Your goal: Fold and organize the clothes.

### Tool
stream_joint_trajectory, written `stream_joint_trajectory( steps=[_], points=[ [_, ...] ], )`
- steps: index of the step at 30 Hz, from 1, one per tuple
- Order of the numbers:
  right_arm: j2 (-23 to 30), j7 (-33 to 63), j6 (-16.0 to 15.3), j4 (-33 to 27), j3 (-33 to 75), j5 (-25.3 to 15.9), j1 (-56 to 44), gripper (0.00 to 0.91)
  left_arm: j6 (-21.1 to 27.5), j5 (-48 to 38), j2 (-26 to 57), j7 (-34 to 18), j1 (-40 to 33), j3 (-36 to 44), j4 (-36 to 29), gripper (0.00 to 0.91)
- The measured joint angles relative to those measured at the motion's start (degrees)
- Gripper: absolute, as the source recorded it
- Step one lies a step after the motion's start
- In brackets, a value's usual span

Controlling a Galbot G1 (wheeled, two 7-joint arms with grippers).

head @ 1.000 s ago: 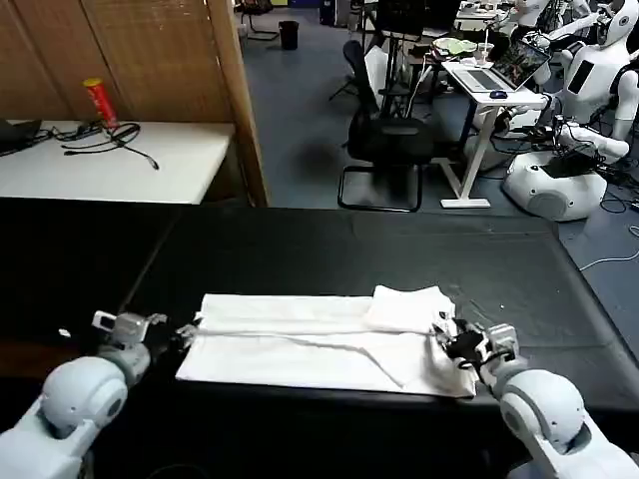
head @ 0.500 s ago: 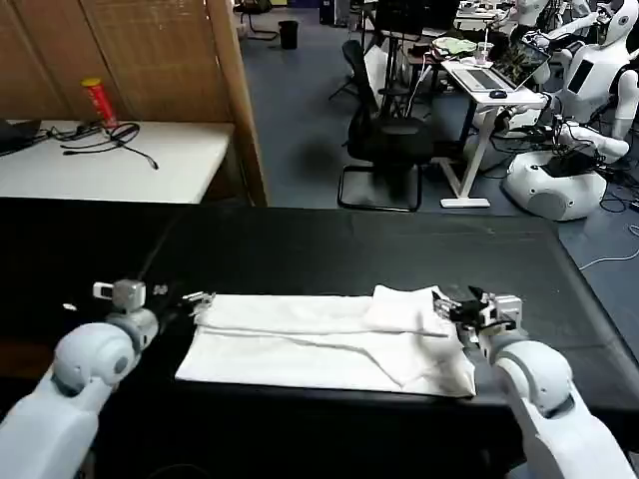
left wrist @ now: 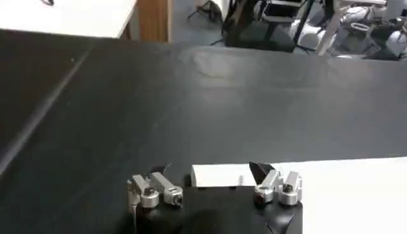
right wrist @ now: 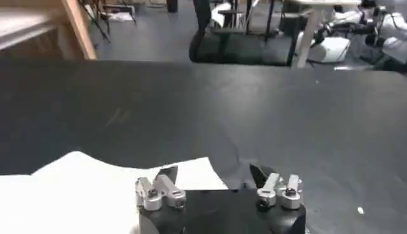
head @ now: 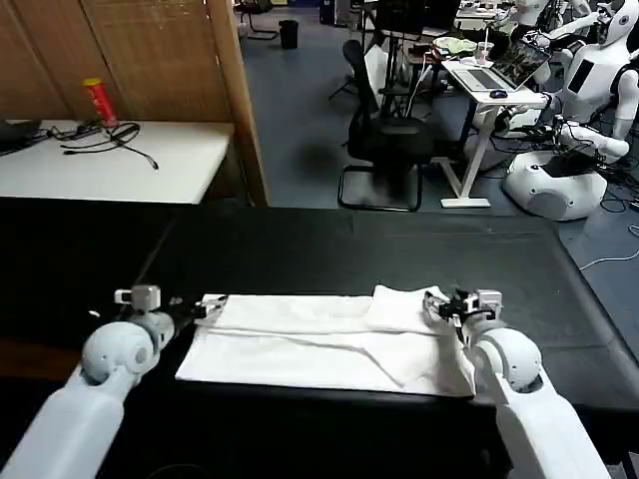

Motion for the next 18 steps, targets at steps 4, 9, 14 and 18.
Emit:
stream_joint_trajectory(
  steps=[4,9,14,18],
  points=[
    [0.27,-0.55,0.75,-0.69,0.06,-0.41,0.12,0.059,-0.11,-0.01,-0.08,0.0,0.22,-0.1,0.55,0.0],
    [1.36,-0.61,3.32,-1.21,0.54,-2.3,-0.11,0.01,-0.12,1.07,-0.64,0.15,0.23,-0.01,0.87,0.0],
    [3.12,2.03,6.35,-1.55,1.56,-5.12,-0.32,0.0,-0.12,6.02,-1.96,1.08,-0.66,0.97,1.7,0.0],
    [3.83,1.76,5.8,-1.22,1.82,-5.35,-0.61,0.0,-1.46,9.31,-3.14,1.7,-1.82,1.71,2.8,0.0]
  ],
)
